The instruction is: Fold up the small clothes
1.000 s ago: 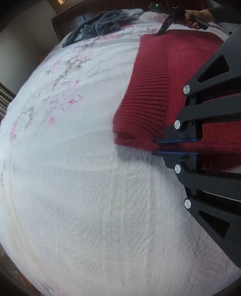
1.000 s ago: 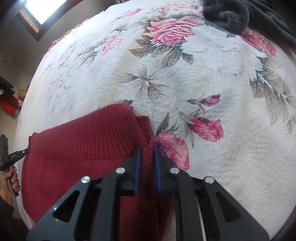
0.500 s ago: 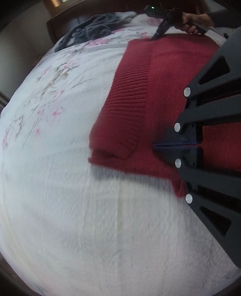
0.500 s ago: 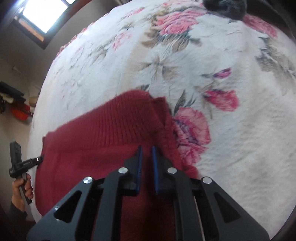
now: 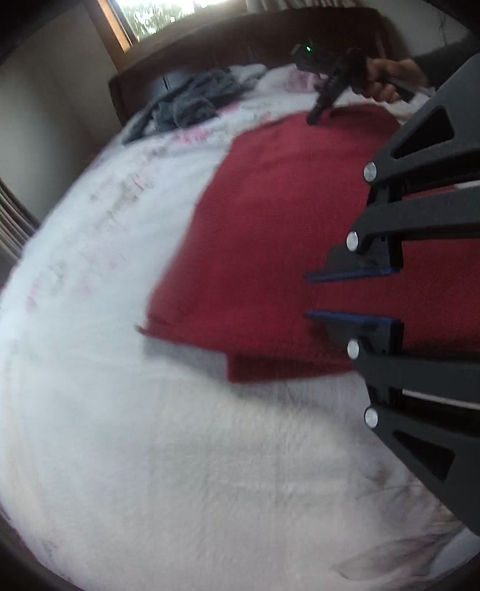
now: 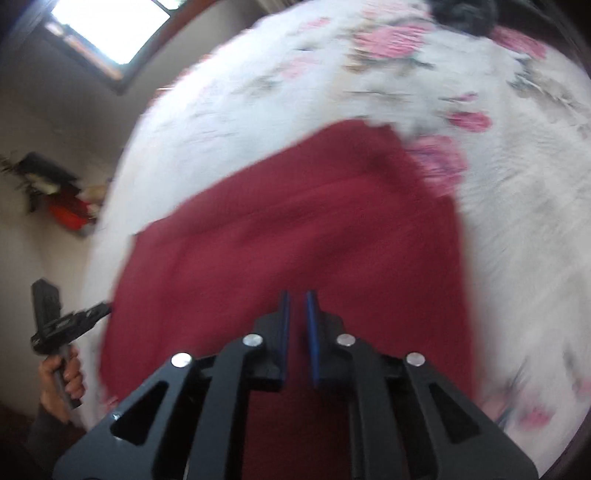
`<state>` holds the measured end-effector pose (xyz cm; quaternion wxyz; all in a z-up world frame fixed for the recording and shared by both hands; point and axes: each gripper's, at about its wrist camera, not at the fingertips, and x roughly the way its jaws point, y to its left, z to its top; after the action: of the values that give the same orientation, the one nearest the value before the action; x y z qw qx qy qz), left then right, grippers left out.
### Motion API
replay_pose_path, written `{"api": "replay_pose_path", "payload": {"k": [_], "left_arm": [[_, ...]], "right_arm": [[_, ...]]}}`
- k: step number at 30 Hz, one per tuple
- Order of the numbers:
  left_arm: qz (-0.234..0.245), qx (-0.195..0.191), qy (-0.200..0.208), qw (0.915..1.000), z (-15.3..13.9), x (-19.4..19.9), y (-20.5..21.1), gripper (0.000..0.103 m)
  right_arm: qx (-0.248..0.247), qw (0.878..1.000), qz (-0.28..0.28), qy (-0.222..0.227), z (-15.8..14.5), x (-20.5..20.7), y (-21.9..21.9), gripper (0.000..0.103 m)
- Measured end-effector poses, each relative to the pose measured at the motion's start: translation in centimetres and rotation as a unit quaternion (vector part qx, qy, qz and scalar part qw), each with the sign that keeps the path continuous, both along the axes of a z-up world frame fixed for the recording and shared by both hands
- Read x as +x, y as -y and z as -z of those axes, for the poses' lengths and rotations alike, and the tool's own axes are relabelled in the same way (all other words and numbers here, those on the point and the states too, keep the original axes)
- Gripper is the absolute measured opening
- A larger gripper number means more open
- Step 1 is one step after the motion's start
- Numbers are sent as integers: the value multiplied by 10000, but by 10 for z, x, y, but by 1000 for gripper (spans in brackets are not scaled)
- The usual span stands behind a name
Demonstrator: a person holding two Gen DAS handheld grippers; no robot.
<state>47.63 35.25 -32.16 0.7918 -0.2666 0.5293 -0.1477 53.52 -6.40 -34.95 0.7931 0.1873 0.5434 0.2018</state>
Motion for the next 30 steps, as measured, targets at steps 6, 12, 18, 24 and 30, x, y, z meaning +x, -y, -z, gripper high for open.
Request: {"api": "replay_pose_path", "payload": {"k": [6,12,18,24,30], "left_arm": [[226,113,-399,9989,37,-50,19,10],[670,8,190,9976,-3,-80,52,16],[840,425,-415,9947,49,-81,75,8],[670,-99,-122,9976,21,-87,60,28],[110,-227,-684,9973,44,-98,23,14]], "right_arm": [[-46,9979,-626,-153,29,-52,-52,5],[274,9989,-364,-68,-7,-65,-38,22],[-166,9985,-141,-504,29,-89,11,0],[-146,9990,361,-240,-4,-99,67,16],[-738,9936,715,-479,8,-97,74,7]]}}
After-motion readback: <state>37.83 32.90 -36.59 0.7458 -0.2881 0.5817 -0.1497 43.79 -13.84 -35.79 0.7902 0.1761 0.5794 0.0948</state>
